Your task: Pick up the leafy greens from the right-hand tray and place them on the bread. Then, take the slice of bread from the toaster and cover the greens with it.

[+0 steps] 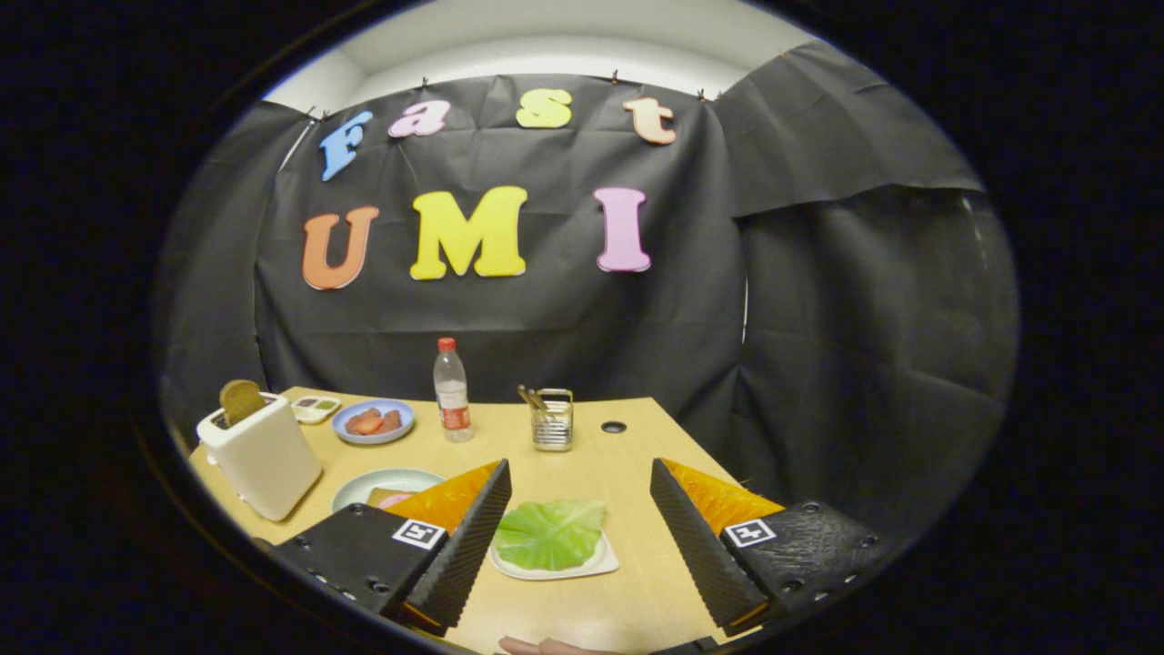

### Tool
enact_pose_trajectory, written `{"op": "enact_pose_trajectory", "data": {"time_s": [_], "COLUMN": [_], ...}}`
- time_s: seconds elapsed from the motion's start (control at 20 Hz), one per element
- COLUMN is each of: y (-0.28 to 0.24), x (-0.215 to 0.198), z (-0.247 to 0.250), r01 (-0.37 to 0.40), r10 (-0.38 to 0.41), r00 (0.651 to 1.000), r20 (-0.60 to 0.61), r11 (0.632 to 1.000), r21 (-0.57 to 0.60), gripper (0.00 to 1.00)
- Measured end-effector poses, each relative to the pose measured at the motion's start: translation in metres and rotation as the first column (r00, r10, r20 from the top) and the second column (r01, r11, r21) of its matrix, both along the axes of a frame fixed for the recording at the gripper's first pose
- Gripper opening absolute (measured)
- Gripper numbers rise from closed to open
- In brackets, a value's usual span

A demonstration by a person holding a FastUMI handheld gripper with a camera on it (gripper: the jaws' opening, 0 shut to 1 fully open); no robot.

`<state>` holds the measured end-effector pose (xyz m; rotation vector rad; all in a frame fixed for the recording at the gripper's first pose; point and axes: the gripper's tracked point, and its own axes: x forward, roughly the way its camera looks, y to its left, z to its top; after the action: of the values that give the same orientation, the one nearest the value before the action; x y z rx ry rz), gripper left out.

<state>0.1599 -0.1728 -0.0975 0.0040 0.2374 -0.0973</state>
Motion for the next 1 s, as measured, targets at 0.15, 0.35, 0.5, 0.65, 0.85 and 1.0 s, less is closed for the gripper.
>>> {"op": "enact_pose_trajectory", "data": {"time_s": [0.15, 0.35, 0.5, 0.65, 0.85, 1.0], "y": [-0.011, -0.014, -0.017, -0.019, -0.009, 0.004], "x": [0.037, 0.081, 0.099, 0.111, 0.115, 0.112], "z": [-0.037, -0.093, -0.128, -0.152, -0.163, -0.168], "r01": [-0.016, -0.037, -0.017, -0.001, -0.001, -0.029], "r10": [0.019, 0.053, 0.047, 0.042, 0.066, 0.096], "r00": [0.995, 0.966, 0.936, 0.907, 0.875, 0.859], "r20": [-0.102, -0.255, -0.35, -0.419, -0.48, -0.503], "r11": [0.999, 0.997, 0.996, 0.995, 0.991, 0.99], "r21": [0.033, 0.067, 0.088, 0.097, 0.135, 0.141], "gripper": [0.96, 0.96, 0.96, 0.93, 0.8, 0.66]}}
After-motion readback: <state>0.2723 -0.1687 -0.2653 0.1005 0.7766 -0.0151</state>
